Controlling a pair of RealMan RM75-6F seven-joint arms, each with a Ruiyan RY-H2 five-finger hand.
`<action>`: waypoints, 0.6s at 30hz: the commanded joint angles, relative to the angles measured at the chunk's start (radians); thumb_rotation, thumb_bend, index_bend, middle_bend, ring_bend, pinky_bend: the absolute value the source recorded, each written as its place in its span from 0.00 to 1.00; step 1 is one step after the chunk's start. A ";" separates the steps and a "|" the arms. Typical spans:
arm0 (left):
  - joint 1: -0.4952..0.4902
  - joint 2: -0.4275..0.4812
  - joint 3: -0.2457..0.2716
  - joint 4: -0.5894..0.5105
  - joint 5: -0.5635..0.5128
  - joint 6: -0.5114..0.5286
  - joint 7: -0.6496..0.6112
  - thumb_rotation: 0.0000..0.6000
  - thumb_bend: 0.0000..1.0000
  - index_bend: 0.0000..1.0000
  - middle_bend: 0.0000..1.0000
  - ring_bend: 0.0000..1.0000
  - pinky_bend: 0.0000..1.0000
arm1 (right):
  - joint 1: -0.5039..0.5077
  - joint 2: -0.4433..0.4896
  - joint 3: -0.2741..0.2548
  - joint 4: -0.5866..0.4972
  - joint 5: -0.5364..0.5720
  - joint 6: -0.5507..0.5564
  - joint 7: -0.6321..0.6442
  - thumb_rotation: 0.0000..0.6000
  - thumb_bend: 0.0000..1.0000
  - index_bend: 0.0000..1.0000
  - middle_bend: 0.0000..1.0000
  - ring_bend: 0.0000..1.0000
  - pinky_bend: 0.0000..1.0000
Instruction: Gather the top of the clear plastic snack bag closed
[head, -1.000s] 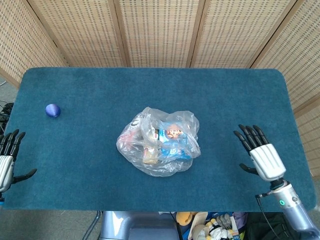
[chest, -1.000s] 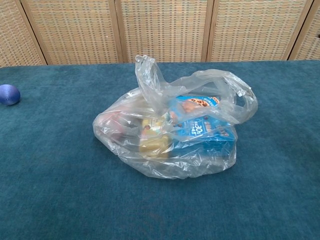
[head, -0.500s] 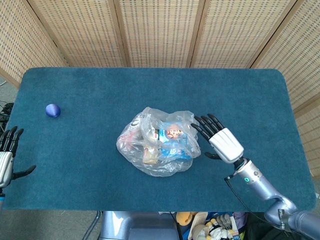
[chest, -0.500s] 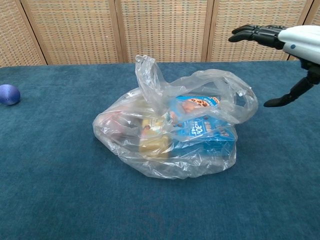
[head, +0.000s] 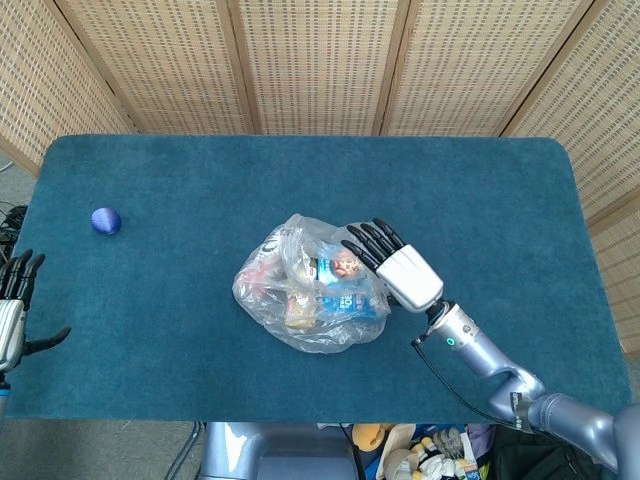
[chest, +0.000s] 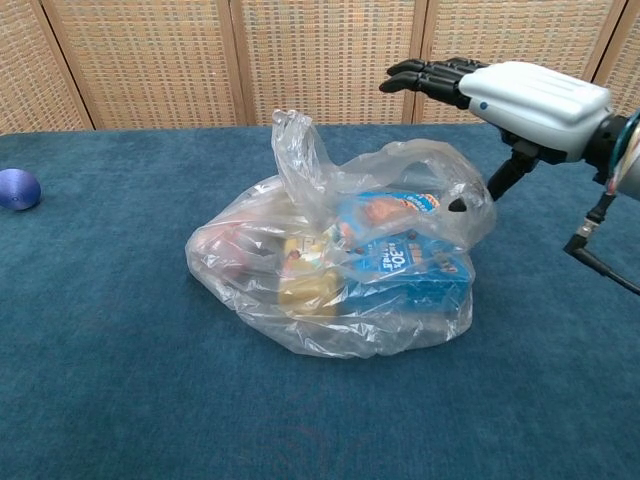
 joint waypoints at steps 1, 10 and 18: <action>-0.002 0.001 -0.002 0.002 -0.006 -0.006 -0.002 1.00 0.01 0.00 0.00 0.00 0.00 | 0.035 -0.057 0.016 0.054 0.019 0.008 0.022 1.00 0.00 0.00 0.00 0.00 0.00; -0.009 0.002 -0.010 0.003 -0.026 -0.020 -0.005 1.00 0.01 0.00 0.00 0.00 0.00 | 0.086 -0.138 0.053 0.120 0.085 0.001 0.049 1.00 0.00 0.00 0.00 0.00 0.00; -0.015 0.004 -0.014 0.003 -0.041 -0.033 -0.006 1.00 0.01 0.00 0.00 0.00 0.00 | 0.121 -0.163 0.107 0.098 0.167 -0.011 0.084 1.00 0.00 0.00 0.00 0.00 0.00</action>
